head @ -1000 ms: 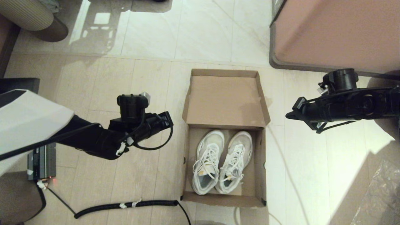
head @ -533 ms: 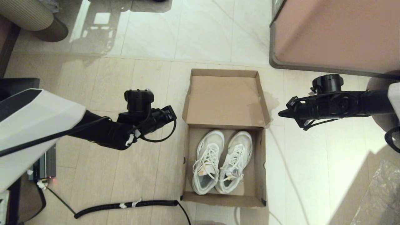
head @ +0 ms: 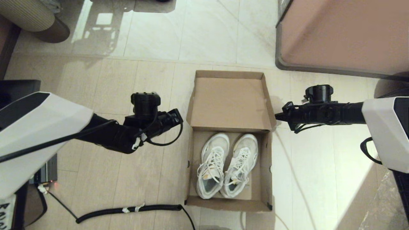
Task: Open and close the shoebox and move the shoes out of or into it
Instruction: Close the shoe box
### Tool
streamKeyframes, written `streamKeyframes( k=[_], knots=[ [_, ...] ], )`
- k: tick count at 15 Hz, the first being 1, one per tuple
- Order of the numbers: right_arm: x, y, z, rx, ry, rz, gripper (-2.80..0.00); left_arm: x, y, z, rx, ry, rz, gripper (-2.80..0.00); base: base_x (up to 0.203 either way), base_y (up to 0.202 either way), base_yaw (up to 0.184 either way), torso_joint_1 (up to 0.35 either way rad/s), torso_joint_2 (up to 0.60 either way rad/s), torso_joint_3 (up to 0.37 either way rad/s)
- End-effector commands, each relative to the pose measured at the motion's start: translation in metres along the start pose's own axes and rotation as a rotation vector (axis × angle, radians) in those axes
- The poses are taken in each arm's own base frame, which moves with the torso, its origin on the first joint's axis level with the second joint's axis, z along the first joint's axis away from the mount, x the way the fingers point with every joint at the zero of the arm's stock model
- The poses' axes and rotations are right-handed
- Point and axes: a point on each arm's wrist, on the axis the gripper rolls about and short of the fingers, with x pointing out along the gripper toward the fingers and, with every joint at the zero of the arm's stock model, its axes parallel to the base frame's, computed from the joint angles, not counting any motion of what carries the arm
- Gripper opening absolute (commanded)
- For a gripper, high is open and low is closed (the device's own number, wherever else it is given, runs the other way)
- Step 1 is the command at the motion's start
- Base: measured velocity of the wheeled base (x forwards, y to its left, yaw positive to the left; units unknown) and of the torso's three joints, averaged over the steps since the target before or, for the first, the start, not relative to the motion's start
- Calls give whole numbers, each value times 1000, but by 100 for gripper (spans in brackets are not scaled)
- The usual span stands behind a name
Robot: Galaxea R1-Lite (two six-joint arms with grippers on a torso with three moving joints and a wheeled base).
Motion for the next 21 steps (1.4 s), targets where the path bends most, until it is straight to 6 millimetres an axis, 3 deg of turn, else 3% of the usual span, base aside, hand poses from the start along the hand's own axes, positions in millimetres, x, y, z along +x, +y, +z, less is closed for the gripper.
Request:
streamKeyframes(
  k=[1, 8, 14, 21],
  knots=[
    [14, -14, -3, 11, 21, 2, -280, 1, -1, -1, -2, -1, -4, -280, 0, 0, 0, 0, 0, 0],
    [35, -6, -14, 104, 31, 146, -280, 1, -7, -6, 2, 9, -8, -280, 0, 0, 0, 0, 0, 0],
    [39, 6, -17, 240, 64, 260, -280, 3, -5, -9, 2, 14, 7, -280, 0, 0, 0, 0, 0, 0],
    [41, 7, -15, 299, 276, 425, -280, 13, 3, -19, 4, 34, 31, -280, 0, 0, 0, 0, 0, 0]
  ],
)
